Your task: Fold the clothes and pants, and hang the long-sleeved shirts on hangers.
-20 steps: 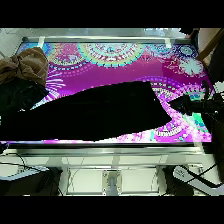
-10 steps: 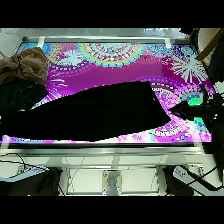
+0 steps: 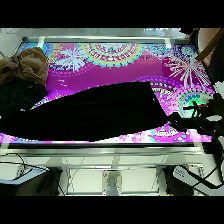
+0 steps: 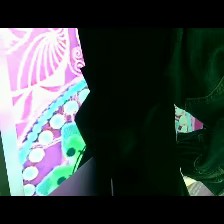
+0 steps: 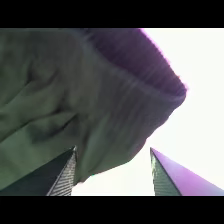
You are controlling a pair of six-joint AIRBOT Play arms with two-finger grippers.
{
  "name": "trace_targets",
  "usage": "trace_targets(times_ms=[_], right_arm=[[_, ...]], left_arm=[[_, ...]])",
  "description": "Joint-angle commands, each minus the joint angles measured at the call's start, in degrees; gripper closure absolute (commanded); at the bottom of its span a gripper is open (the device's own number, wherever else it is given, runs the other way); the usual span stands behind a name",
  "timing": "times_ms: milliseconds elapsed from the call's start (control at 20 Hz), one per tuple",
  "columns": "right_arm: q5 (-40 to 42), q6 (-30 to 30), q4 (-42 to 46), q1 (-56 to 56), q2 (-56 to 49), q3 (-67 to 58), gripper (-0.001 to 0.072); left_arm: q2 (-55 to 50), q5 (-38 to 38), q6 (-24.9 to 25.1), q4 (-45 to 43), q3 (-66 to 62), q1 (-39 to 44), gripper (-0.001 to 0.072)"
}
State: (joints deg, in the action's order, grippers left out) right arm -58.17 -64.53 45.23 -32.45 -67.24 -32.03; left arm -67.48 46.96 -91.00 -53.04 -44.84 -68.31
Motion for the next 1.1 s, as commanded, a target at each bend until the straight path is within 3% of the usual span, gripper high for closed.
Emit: trace_targets(times_ms=[0, 200, 350, 400, 500, 750, 900, 1050], right_arm=[[4.6, 1.1, -0.8, 0.0, -3.0, 0.9, 0.0198], [5.1, 8.0, -9.6, 0.0, -6.7, 0.9, 0.0212], [5.3, 13.8, -17.7, 0.0, -8.4, 0.8, 0.0294], [5.2, 14.8, -19.1, 0.0, -8.4, 0.8, 0.0393], [4.5, 16.3, -20.3, 0.0, -8.3, 0.3, 0.0660], [0.1, 15.4, -18.4, -4.3, -1.4, -4.3, 0.0674], [-3.3, 10.2, -9.9, -12.2, 7.1, -5.9, 0.0675], [-10.4, 7.9, 1.4, -21.6, 13.7, -5.9, 0.0675]], left_arm=[[0.4, 1.1, 2.0, 0.0, -0.1, 0.0, 0.0698], [0.4, 1.3, 1.9, 0.0, -0.1, 0.0, 0.0698], [0.4, 1.3, 1.9, -0.1, -0.1, 0.0, 0.0698], [0.4, 1.4, 2.0, -0.6, -0.1, 0.0, 0.0698], [0.4, 2.5, 4.7, -0.9, -0.1, 0.0, 0.0698], [0.4, 7.4, 9.7, -0.9, -0.1, 0.7, 0.0700], [0.4, 8.7, 12.8, -0.9, -0.1, 5.5, 0.0700], [0.5, 8.6, 15.1, -0.9, -1.1, 15.7, 0.0701]])
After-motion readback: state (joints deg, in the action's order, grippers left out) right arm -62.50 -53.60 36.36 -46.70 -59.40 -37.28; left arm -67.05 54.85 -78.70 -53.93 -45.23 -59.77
